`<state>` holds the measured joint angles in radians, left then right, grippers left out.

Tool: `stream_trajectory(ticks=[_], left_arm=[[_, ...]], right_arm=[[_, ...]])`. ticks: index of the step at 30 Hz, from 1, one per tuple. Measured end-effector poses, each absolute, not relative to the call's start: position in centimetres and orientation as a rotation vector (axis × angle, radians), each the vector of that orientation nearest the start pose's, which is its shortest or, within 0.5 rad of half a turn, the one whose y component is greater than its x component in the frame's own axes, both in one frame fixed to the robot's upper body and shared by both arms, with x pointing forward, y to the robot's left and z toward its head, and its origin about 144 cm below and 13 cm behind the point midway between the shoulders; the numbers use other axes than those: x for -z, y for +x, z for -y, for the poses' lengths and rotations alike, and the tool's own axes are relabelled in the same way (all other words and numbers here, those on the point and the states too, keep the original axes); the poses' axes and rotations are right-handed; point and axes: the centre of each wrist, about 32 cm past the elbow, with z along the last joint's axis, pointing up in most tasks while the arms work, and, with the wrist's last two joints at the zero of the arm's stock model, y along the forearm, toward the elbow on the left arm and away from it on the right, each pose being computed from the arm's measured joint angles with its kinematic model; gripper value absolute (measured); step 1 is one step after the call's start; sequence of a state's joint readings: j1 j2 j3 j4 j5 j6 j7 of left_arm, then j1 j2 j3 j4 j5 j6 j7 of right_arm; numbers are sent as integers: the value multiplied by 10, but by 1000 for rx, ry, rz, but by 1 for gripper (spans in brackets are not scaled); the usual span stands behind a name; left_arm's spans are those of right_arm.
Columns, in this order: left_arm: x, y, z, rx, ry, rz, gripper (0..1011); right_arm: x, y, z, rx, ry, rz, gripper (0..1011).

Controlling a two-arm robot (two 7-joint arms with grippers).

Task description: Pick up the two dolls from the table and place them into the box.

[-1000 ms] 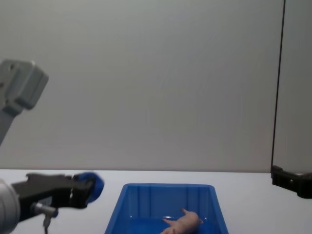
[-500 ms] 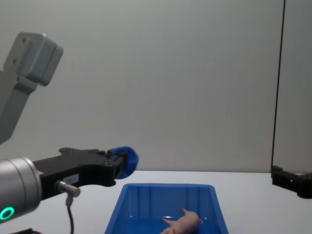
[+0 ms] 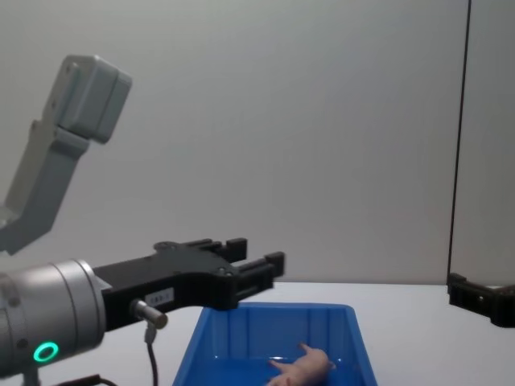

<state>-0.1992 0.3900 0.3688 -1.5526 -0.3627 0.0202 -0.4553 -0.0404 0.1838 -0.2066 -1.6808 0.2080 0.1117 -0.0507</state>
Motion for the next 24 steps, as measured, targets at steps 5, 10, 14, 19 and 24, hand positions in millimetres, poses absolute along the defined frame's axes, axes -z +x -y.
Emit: stream_trajectory(ticks=[5, 10, 14, 19, 24], left_arm=[[-1178, 503, -232, -727, 31, 54, 665], [-1176, 506, -231, -696, 25, 52, 804], [-1175, 509, -230, -674, 20, 51, 927], [-1174, 510, -230, -659, 16, 51, 1001], [-1173, 512, -229, -647, 14, 51, 1001]], right_arm=[[-1155, 440, 209, 1395, -45, -84, 1001], [-1155, 440, 209, 1395, -46, -84, 1001], [-1155, 440, 209, 1395, -46, -84, 1001], [-1155, 440, 209, 1395, -46, -84, 1001], [-1155, 440, 209, 1395, -46, -84, 1001]])
